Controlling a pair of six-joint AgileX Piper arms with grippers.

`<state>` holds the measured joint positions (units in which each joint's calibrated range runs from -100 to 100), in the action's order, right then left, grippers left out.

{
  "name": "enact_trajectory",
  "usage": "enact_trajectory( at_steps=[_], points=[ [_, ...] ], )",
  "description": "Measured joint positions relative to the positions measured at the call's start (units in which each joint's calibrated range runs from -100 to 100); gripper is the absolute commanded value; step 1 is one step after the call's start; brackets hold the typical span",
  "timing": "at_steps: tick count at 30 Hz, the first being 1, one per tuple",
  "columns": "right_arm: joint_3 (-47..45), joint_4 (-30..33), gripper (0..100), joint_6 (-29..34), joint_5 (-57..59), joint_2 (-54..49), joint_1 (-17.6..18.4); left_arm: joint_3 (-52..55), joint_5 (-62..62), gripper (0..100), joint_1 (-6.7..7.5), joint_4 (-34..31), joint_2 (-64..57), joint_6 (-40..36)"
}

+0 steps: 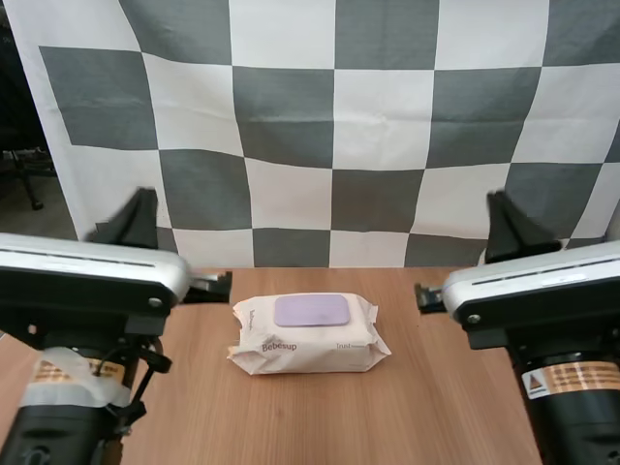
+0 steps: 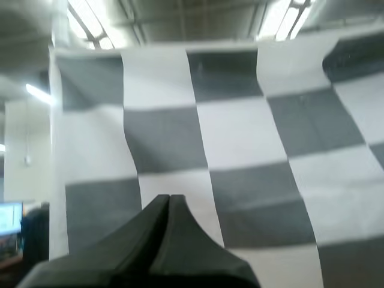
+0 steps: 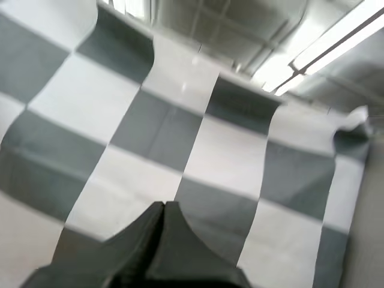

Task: Open the wet wipes lid

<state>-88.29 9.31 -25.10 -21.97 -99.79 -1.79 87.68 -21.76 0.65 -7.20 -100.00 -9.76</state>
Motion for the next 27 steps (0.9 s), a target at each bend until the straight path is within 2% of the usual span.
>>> enact_trajectory(
  at_steps=[4,11,14,15,18,24,27],
  points=[
    [8.36,0.12,0,-0.87,-6.10,4.36,0.00,-8.06,-9.29,0,0.00,-3.71,2.98,0.16],
    [17.59,2.14,0,2.42,-3.86,12.27,0.00,-18.11,-9.54,0,0.00,-12.73,11.49,-0.80],
    [26.36,9.18,0,2.10,6.94,20.36,0.00,-26.09,-1.13,0,0.00,-19.22,18.71,-0.59],
    [28.93,11.35,0,1.10,10.07,23.17,0.00,-26.91,0.06,0,0.00,-19.85,19.57,-0.59],
    [36.90,13.82,0,-4.21,20.63,30.31,0.00,-36.03,12.15,0,0.00,-27.54,27.91,2.59],
    [45.77,10.95,0,-10.84,32.36,39.42,0.27,-39.65,27.12,0,0.00,-30.80,36.98,10.92],
    [48.37,4.40,0,-16.52,43.08,45.85,1.03,-37.14,35.15,0,0.00,-28.50,40.14,15.26]
  ],
)
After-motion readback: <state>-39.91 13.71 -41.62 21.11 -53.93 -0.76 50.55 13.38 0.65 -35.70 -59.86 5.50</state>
